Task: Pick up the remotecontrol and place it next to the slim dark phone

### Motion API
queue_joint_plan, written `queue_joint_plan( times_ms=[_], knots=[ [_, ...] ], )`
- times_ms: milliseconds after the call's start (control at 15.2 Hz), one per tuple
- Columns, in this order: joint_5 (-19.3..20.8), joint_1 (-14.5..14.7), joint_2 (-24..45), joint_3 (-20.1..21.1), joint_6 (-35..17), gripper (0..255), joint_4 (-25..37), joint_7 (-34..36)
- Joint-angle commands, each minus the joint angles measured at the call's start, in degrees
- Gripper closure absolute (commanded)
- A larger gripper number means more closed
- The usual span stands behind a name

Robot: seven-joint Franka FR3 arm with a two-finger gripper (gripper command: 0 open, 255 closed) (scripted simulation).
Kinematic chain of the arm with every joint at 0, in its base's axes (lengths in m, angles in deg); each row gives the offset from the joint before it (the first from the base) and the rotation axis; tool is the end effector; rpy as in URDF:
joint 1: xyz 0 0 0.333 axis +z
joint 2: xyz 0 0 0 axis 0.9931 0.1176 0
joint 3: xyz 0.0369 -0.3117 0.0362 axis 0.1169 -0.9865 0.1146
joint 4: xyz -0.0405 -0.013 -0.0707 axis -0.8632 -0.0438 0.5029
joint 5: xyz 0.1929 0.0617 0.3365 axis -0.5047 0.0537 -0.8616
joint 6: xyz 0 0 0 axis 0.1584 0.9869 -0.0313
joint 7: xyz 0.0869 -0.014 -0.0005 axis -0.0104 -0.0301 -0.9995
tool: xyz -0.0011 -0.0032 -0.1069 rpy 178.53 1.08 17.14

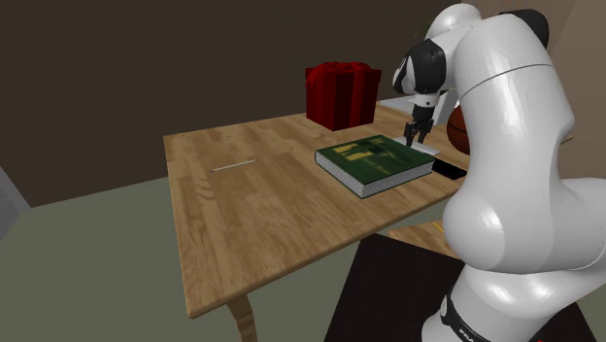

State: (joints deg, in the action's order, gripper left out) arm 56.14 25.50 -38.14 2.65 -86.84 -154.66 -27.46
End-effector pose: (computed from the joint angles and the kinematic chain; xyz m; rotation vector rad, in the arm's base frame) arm 0.1598 -0.7181 0.2915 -2.9948 0.9421 -0.0193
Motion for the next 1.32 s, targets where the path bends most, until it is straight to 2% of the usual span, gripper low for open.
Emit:
queue_joint_plan(
  times_ms=[0,66,132,462,726,1254],
  knots=[
    [0.0,0.0,0.1,0.0,0.0,255,-0.1,0.0],
    [0.0,0.0,0.1,0.0,0.0,255,-0.1,0.0],
    [0.0,0.0,0.1,0.0,0.0,0,-0.2,0.0],
    [0.0,0.0,0.1,0.0,0.0,0,-0.1,0.0],
    [1.4,0.2,-2.8,-1.0,5.2,0,2.3,0.8],
    [1.4,0.2,-2.8,-1.0,5.2,0,2.3,0.8]
  ],
)
